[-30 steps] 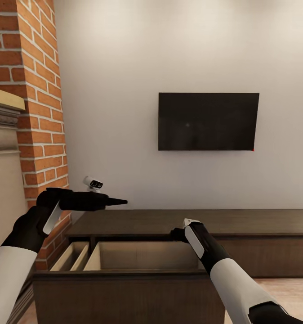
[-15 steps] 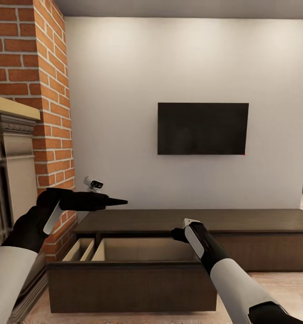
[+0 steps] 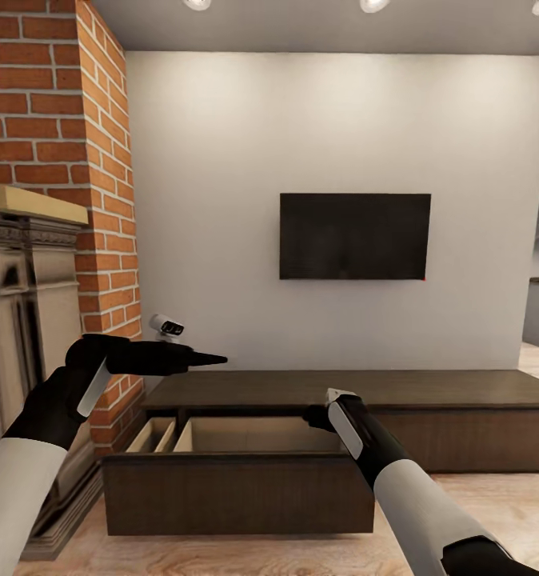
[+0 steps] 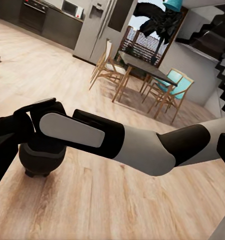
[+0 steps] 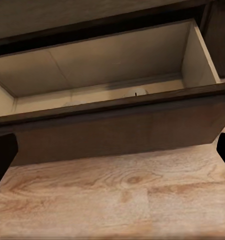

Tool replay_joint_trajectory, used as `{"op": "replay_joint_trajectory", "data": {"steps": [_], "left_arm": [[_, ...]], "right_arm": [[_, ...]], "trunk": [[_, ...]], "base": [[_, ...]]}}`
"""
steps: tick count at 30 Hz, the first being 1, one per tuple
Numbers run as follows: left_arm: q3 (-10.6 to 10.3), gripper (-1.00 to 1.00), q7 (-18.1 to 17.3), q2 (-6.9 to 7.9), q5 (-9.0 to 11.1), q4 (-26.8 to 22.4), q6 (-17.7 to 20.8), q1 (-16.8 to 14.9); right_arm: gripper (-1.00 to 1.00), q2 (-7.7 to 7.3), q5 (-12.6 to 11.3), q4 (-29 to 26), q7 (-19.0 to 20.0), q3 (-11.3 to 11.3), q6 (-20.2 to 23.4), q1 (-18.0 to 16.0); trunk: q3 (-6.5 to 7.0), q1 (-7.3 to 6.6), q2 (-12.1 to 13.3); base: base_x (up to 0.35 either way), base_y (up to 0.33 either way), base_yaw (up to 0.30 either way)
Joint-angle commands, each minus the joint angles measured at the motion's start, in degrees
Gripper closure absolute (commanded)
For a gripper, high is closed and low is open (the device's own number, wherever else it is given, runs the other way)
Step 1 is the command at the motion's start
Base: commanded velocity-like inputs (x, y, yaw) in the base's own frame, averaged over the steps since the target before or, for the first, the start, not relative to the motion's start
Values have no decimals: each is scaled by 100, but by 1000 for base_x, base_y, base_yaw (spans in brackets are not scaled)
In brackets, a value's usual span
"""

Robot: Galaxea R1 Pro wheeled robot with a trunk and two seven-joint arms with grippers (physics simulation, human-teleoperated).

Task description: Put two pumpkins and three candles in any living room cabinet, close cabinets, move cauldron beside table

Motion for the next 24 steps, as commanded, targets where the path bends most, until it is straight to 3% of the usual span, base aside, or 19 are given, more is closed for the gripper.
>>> {"op": "replay_joint_trajectory", "data": {"steps": [1, 14, 24], "left_arm": [[-12, -100, -24, 7, 3, 1, 61, -5], [-31, -100, -24, -21, -16, 8, 61, -5], [-41, -100, -24, -41, -17, 4, 61, -5]], "right_arm": [[-100, -4, -61, -7, -55, 23, 12, -4], [-100, -2, -61, -7, -55, 33, 12, -4], [-100, -8, -61, -7, -55, 34, 12, -4]], "trunk": [[11, -25, 37], [244, -310, 559], [424, -530, 960]], "base": [[-81, 0, 0], [-22, 0, 0], [-164, 0, 0]]}}
